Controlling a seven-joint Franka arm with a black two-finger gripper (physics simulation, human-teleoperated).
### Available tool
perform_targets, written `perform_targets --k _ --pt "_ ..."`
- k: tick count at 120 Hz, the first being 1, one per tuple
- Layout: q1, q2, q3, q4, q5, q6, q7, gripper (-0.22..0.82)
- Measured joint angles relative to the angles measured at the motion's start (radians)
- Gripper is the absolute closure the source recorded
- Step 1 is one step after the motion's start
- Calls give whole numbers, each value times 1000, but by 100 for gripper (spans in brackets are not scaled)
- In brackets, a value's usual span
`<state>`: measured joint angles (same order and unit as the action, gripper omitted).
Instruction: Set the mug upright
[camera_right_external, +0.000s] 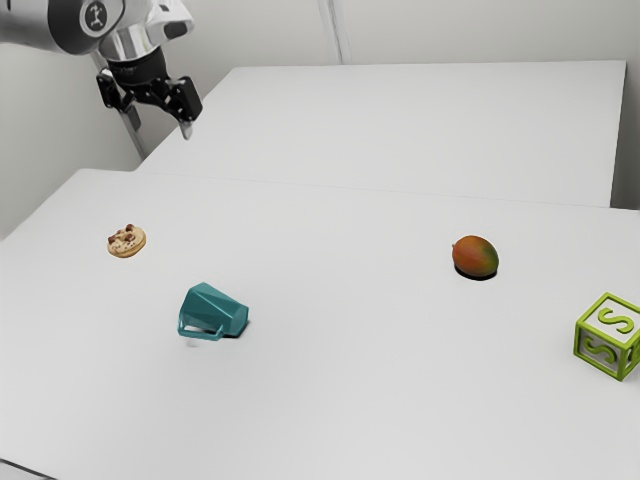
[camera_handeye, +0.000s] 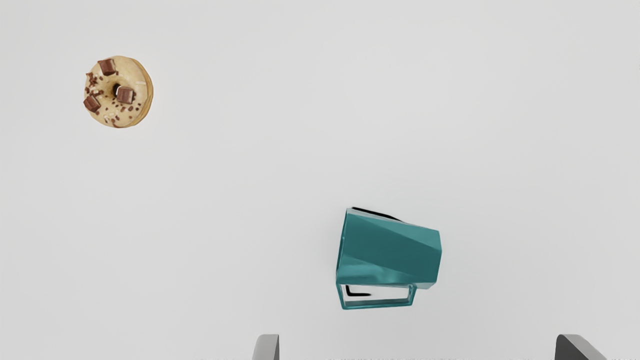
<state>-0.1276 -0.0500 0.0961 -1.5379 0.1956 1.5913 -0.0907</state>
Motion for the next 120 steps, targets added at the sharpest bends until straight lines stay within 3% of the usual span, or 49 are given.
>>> perform_targets --k 44,71,94,120 --pt "32 2 7 -40 -23 25 12 0" --pt "208 16 8 -150 -237 34 19 0" --pt "371 118 8 -172 -403 1 25 0" --pt "430 229 9 -226 -532 -66 41 0"
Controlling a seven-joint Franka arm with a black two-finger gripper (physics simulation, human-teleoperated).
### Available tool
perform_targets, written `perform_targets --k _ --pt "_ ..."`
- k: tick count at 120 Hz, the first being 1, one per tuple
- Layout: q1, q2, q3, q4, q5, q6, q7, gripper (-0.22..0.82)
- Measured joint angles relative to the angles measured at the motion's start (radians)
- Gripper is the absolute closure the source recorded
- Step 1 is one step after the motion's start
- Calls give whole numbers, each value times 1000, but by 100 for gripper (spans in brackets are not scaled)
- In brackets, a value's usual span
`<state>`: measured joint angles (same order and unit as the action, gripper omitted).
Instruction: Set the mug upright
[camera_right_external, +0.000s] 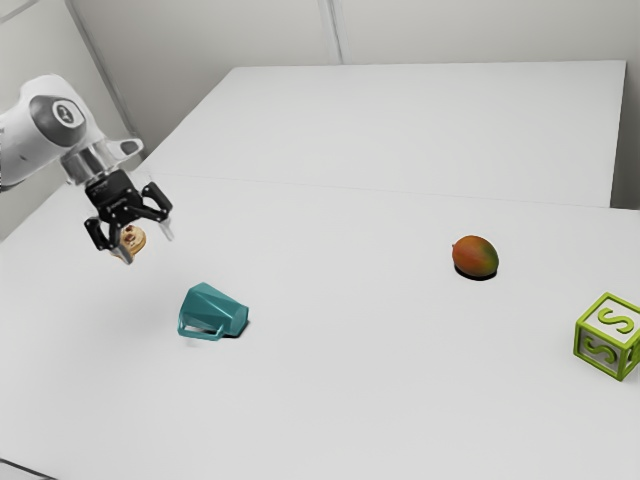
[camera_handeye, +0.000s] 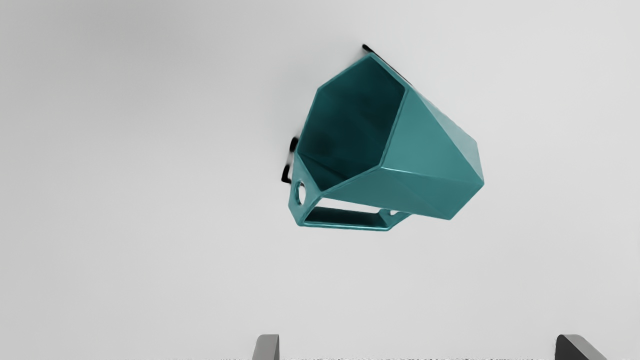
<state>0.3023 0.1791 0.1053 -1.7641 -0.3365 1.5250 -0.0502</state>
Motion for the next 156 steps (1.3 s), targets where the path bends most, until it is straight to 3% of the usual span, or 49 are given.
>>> perform_targets --k 91,137,142,156 --pt "26 305 18 76 -264 15 121 0" --pt "23 363 -7 67 -361 52 147 0" --pt "21 364 -9 67 -365 54 149 5" --pt "15 360 -12 68 -365 57 151 37"
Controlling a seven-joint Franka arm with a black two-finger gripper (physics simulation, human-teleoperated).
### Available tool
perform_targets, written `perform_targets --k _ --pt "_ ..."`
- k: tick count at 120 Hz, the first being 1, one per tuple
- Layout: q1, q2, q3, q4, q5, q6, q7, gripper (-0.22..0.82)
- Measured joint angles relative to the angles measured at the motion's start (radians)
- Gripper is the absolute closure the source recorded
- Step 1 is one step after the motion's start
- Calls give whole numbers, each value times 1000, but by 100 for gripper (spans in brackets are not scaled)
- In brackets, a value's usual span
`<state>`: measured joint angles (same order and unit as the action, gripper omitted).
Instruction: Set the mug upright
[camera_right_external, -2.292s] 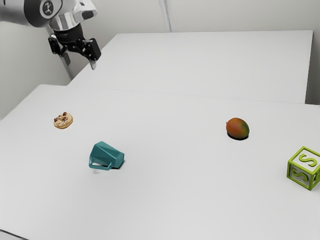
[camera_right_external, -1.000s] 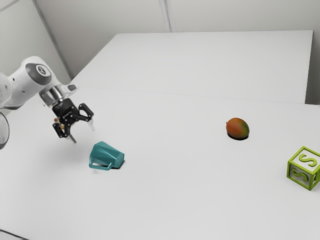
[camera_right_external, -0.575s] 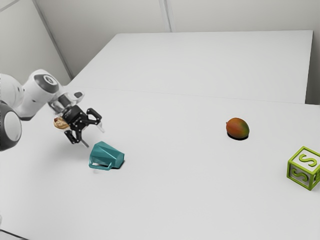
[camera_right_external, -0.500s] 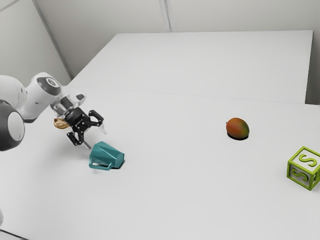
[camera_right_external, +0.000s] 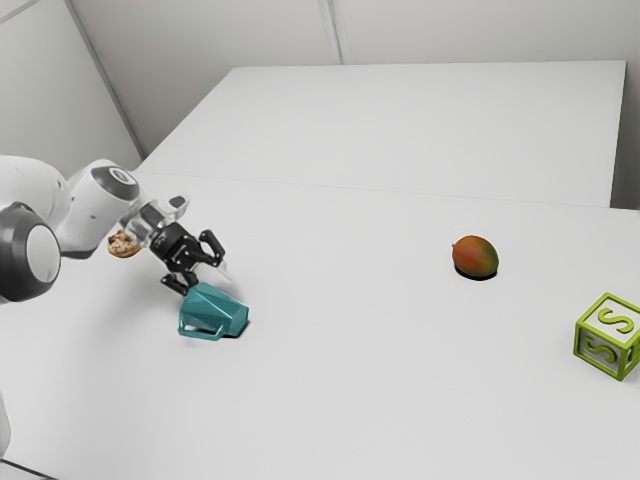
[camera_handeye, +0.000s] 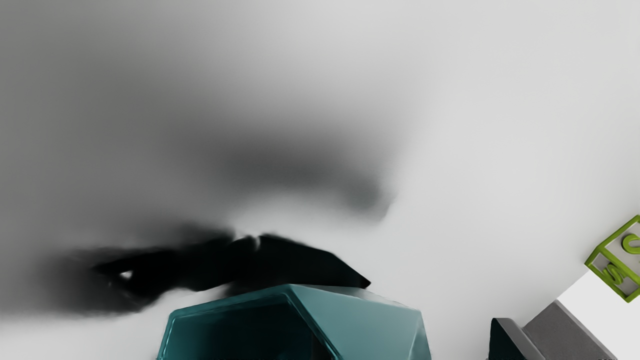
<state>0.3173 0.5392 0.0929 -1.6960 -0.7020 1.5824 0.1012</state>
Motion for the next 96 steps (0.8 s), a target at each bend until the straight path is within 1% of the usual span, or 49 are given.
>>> perform_targets --k 8,15,31,45,68,79,96 --pt "-1 -4 -5 0 0 1 1 51" --pt "-1 -6 -8 1 -1 2 2 59" --pt "-2 -15 -23 1 -1 2 2 70" --pt "-2 -22 -36 1 2 4 -1 74" --pt "-11 -46 -55 0 23 6 -15 77" --pt "-54 -119 -66 0 91 19 -26 77" --pt "-107 -248 -135 -21 277 74 -45 77"
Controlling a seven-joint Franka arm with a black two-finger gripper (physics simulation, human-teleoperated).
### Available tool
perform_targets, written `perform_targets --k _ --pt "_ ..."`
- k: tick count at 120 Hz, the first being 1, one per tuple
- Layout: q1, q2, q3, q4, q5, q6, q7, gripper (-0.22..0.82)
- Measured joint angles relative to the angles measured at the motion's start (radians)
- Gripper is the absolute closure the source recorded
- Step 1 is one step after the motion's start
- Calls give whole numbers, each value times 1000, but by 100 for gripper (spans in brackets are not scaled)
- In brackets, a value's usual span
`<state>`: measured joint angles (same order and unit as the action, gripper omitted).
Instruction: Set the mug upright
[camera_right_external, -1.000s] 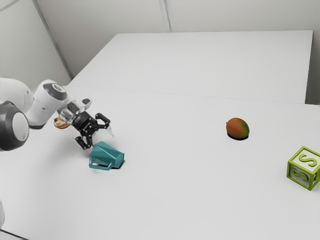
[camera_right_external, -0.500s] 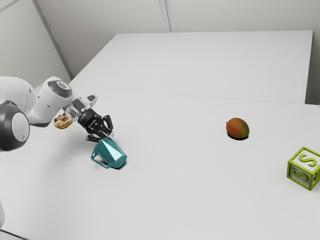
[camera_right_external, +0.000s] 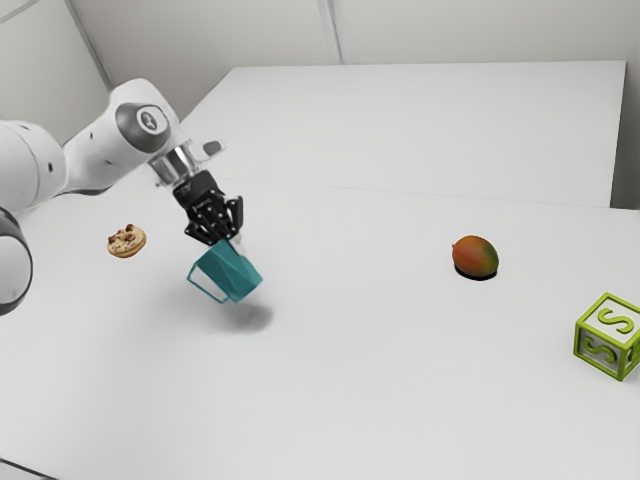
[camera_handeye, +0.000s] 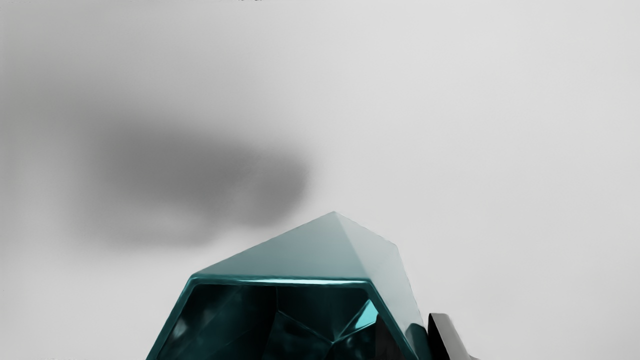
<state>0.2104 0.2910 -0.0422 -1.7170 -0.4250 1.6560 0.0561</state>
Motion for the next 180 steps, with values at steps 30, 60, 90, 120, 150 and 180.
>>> perform_targets --k 30,60,90,120,150,180 --pt "-104 -173 -93 -183 303 176 -85 78" --pt "-150 -266 -157 -341 429 330 -236 78" --pt "-194 -234 -168 -380 462 441 -365 78" --pt "-127 -175 -167 -380 490 514 -451 78" --pt "-131 -142 -167 -380 495 549 -509 78" --pt "-132 -152 -166 -373 491 551 -537 35"
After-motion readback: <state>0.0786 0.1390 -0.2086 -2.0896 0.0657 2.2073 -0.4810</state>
